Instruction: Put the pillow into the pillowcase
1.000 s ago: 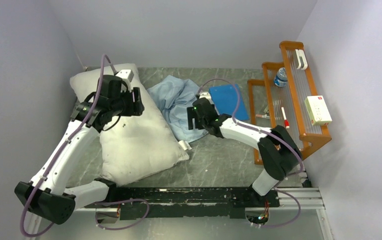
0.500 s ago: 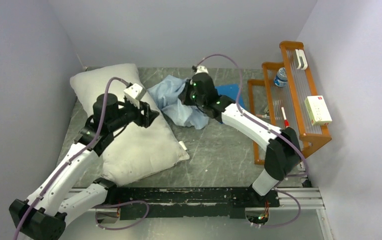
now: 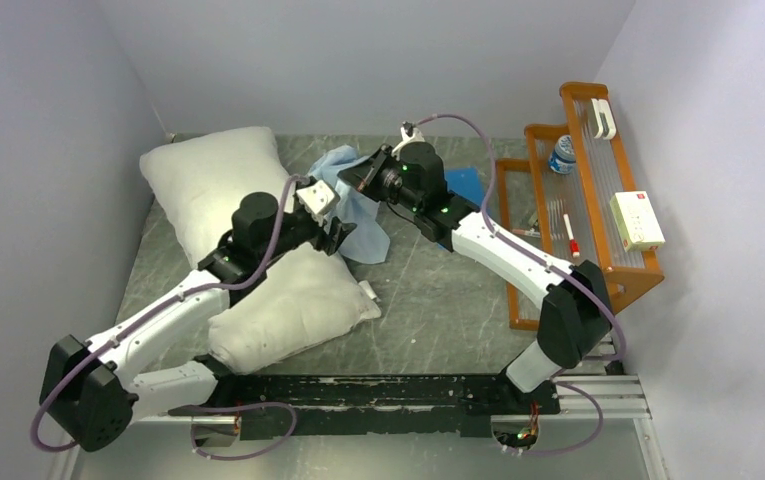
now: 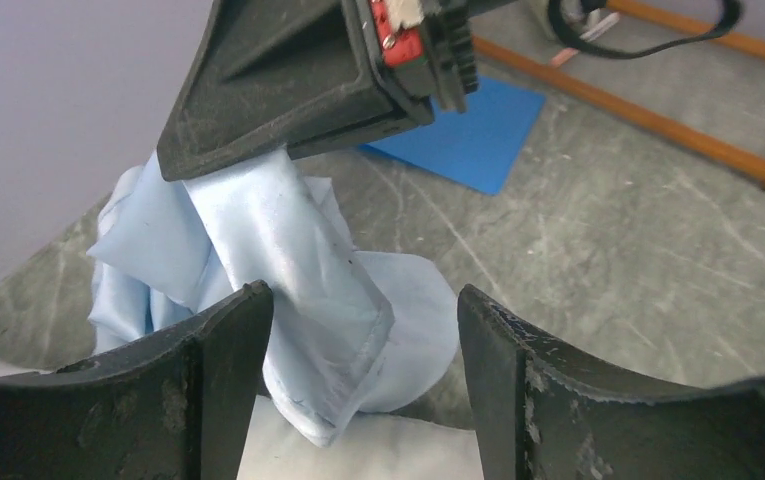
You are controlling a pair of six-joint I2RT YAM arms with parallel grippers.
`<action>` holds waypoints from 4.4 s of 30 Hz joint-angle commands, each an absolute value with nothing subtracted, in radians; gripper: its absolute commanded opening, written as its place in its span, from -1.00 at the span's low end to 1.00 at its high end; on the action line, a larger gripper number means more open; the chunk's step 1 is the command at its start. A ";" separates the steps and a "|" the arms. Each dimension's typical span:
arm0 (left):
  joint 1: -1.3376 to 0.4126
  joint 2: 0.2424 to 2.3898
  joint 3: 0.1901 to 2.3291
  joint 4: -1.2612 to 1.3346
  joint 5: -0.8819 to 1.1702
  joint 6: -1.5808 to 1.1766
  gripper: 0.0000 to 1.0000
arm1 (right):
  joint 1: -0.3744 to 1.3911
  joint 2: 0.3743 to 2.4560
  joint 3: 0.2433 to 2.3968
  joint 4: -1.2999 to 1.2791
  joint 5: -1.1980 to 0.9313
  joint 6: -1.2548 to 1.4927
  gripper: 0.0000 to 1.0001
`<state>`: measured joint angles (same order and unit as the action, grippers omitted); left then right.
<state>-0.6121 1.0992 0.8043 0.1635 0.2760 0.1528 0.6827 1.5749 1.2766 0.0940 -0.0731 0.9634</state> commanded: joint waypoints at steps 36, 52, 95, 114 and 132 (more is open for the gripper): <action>-0.692 1.287 1.477 -0.232 0.057 -0.202 -0.90 | 0.727 1.302 0.823 0.442 -0.126 0.126 0.51; -0.691 1.318 1.623 -0.251 -0.061 -0.317 -0.91 | 0.891 1.483 0.768 0.645 0.549 0.114 0.07; -0.213 1.363 1.585 0.062 -0.057 -0.244 -0.91 | 0.497 1.627 1.551 0.721 0.090 -0.128 -1.00; -0.204 1.345 1.279 -0.120 0.103 -0.282 -0.91 | 0.523 1.663 1.353 0.082 -0.005 0.219 0.24; -0.167 1.600 1.571 -0.140 0.190 -0.342 -0.91 | 0.990 1.587 1.227 -0.003 0.073 0.369 1.00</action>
